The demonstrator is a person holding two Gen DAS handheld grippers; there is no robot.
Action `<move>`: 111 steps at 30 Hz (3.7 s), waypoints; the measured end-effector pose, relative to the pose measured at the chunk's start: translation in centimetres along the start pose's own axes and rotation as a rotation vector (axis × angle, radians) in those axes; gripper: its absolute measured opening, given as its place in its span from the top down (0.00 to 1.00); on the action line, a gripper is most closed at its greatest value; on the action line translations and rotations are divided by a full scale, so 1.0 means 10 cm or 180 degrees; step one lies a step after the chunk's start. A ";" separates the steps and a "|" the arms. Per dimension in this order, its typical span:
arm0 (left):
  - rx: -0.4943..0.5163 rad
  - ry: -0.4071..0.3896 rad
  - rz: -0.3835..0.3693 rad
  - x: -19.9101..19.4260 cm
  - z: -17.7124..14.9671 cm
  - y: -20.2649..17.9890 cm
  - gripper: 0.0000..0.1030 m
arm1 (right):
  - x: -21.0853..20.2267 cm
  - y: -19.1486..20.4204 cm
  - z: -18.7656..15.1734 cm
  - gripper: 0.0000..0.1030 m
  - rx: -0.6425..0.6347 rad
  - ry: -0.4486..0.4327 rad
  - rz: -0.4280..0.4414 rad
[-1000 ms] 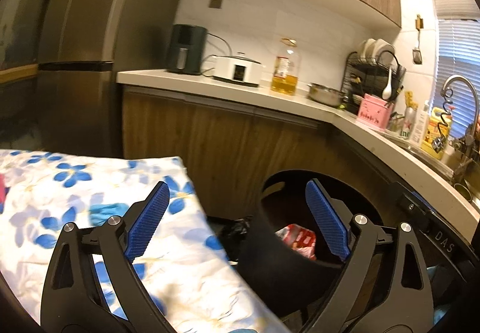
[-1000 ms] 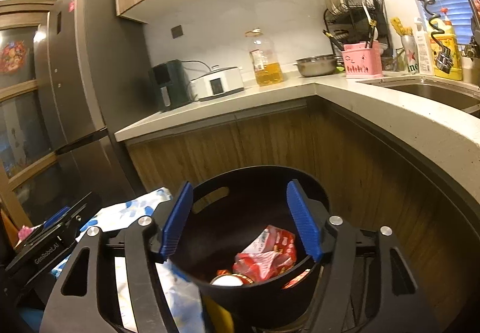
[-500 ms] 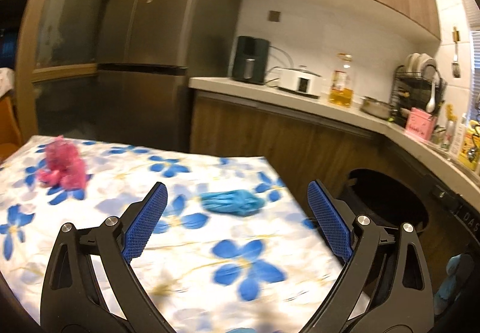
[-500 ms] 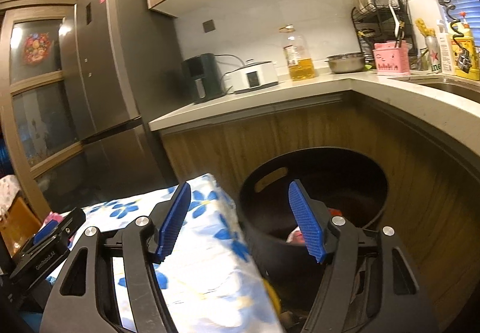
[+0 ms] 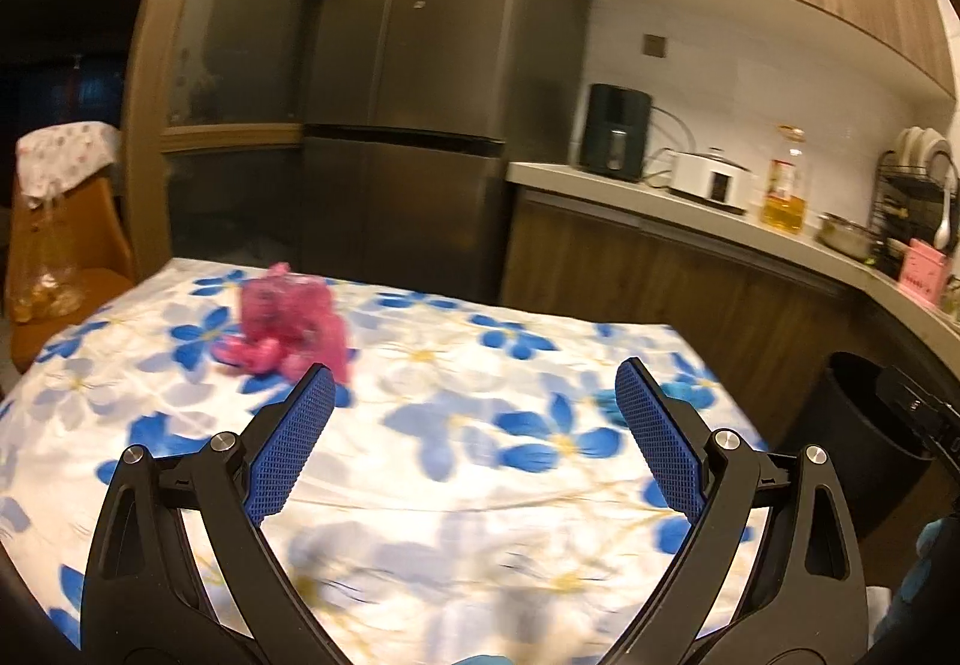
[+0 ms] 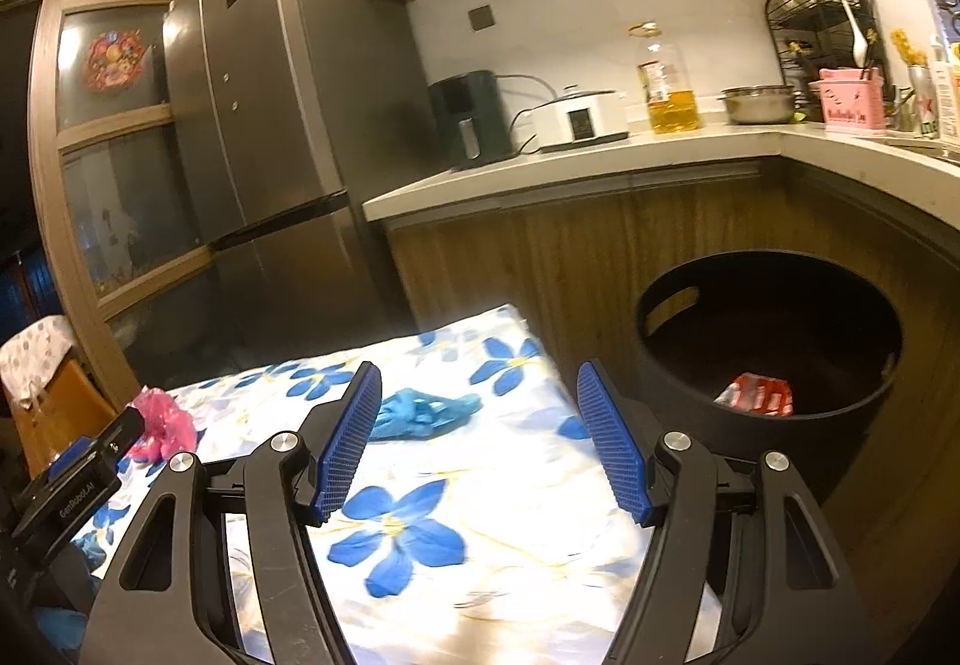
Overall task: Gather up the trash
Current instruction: 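Move both open grippers back over the table, then grasp the pink plastic bag with the left gripper, then grasp the blue plastic glove with the right gripper, then carry the pink bag and blue glove over the black bin with both grippers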
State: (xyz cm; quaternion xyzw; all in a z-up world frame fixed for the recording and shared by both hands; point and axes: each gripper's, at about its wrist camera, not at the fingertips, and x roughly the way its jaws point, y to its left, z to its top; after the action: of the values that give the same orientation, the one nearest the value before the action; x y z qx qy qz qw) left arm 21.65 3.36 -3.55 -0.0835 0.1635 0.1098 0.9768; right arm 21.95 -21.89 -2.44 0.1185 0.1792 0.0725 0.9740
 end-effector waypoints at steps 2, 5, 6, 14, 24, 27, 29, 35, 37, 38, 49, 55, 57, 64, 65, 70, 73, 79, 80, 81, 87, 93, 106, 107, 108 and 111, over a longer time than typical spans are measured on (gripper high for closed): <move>-0.0004 -0.0017 0.0108 0.05 0.02 0.13 0.10 | 0.06 0.08 -0.02 0.35 -0.0022 0.0020 0.0032; 0.0024 -0.0019 0.0256 0.16 0.05 0.28 0.10 | 0.15 0.19 -0.08 0.35 -0.0041 0.0053 0.0075; 0.0027 -0.0020 0.0283 0.19 0.07 0.31 0.10 | 0.17 0.21 -0.08 0.35 -0.0043 0.0059 0.0083; 0.0013 -0.0058 0.0569 0.65 0.26 0.71 0.10 | 0.36 0.44 -0.11 0.35 -0.0114 0.0134 0.0190; -0.0022 0.0088 0.0726 1.23 0.39 1.02 0.10 | 0.52 0.65 -0.13 0.35 -0.0264 0.0123 0.0204; -0.0030 0.0191 0.0691 1.36 0.39 1.03 0.18 | 0.56 0.67 -0.14 0.35 -0.0273 0.0127 0.0195; -0.0030 0.0280 0.0652 1.43 0.38 1.04 0.28 | 0.59 0.69 -0.14 0.35 -0.0274 0.0137 0.0195; -0.0092 0.0556 0.0565 1.60 0.28 1.10 0.80 | 0.65 0.70 -0.17 0.35 -0.0280 0.0194 0.0182; -0.0104 0.0585 0.0537 1.62 0.26 1.11 0.93 | 0.66 0.70 -0.19 0.35 -0.0277 0.0210 0.0175; -0.0108 0.0577 0.0524 1.61 0.26 1.12 0.96 | 0.67 0.69 -0.19 0.35 -0.0278 0.0214 0.0172; 0.0015 0.0321 0.0332 1.21 0.28 0.89 0.99 | 0.71 0.68 -0.18 0.35 -0.0321 0.0259 0.0166; 0.0057 0.0180 0.0112 0.87 0.27 0.65 0.99 | 0.82 0.70 -0.21 0.35 -0.0430 0.0329 0.0115; 0.0066 0.0135 0.0027 0.77 0.27 0.56 0.99 | 0.89 0.71 -0.24 0.35 -0.0503 0.0380 0.0084; 0.0007 0.0059 -0.0207 0.50 0.22 0.36 0.99 | 1.23 0.71 -0.28 0.35 -0.0637 0.0575 0.0042; 0.0002 0.0055 -0.0217 0.48 0.22 0.35 0.99 | 1.30 0.70 -0.28 0.35 -0.0632 0.0630 0.0048; -0.0024 0.0043 -0.0261 0.43 0.20 0.34 0.99 | 1.56 0.67 -0.36 0.40 -0.0608 0.0916 0.0026; -0.0008 0.0040 -0.0270 0.43 0.20 0.33 0.99 | 1.67 0.65 -0.44 0.48 -0.0587 0.1082 0.0013; 0.0013 0.0078 -0.0295 0.45 0.18 0.33 0.99 | 1.80 0.64 -0.53 0.88 -0.0582 0.1318 0.0029; 0.0014 0.0080 -0.0295 0.45 0.18 0.32 0.99 | 1.82 0.63 -0.54 0.98 -0.0569 0.1361 0.0064; 0.0016 0.0082 -0.0294 0.44 0.18 0.32 0.99 | 1.81 0.62 -0.55 0.99 -0.0558 0.1368 0.0087; 0.0016 0.0093 -0.0293 0.38 0.17 0.28 0.99 | 1.62 0.60 -0.44 1.00 -0.0475 0.1184 0.0222; 0.0063 0.0093 -0.0323 0.31 0.17 0.20 0.99 | 1.30 0.57 -0.33 1.00 -0.0481 0.0982 0.0287; 0.0110 0.0046 -0.0380 0.03 0.13 0.03 0.99 | 0.82 0.39 -0.15 0.93 -0.0475 0.0730 0.0330; 0.0114 0.0043 -0.0379 0.03 0.13 0.03 0.99 | 0.84 0.39 -0.16 0.73 -0.0474 0.0736 0.0306; 0.0117 0.0043 -0.0380 0.02 0.12 0.03 0.99 | 0.87 0.39 -0.17 0.51 -0.0473 0.0738 0.0293; 0.0101 0.0053 -0.0377 0.02 0.11 0.04 0.99 | 0.95 0.40 -0.20 0.46 -0.0465 0.0728 0.0294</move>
State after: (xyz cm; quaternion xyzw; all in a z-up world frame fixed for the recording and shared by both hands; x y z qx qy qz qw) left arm 22.03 4.04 -2.64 -0.0784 0.1682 0.0486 0.9814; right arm 29.59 -15.88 -6.34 0.0464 0.2775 0.1431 0.9489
